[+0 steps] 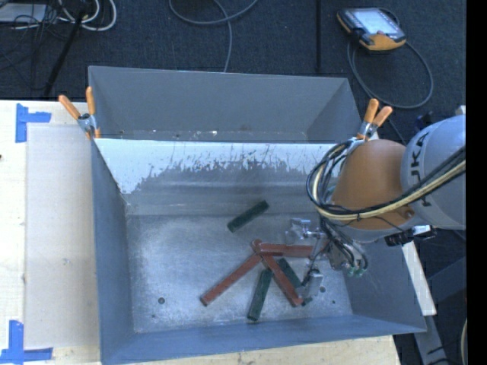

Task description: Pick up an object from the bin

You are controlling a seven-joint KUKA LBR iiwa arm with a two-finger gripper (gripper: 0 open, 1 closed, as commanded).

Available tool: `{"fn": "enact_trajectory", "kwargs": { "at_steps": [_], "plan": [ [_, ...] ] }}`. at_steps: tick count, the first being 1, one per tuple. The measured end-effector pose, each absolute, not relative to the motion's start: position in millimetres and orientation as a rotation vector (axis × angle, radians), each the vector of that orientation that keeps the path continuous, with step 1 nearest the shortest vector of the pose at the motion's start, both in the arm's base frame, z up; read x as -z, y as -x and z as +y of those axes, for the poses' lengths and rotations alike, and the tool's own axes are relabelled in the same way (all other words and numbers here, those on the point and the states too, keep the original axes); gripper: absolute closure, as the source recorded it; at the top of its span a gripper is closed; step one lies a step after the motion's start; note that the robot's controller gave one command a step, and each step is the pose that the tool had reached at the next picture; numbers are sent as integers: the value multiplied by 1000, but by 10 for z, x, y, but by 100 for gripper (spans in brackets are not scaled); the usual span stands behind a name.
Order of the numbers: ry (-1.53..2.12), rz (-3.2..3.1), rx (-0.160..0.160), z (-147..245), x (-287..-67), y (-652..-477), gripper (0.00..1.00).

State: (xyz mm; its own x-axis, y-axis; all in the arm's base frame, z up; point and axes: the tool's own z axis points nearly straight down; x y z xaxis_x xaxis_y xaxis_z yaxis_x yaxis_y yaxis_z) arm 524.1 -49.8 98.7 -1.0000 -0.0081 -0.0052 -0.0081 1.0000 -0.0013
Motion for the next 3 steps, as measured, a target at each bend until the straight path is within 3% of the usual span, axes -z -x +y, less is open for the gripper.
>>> {"fn": "enact_trajectory", "kwargs": {
  "at_steps": [1, 2, 3],
  "plan": [
    [-89, 3132, 2, -448, -772, -5250, 100],
    [-88, 3132, 2, -447, -772, -5250, 100],
    [21, 3145, -1, -650, -1120, -5270, 100]
  ]
}}
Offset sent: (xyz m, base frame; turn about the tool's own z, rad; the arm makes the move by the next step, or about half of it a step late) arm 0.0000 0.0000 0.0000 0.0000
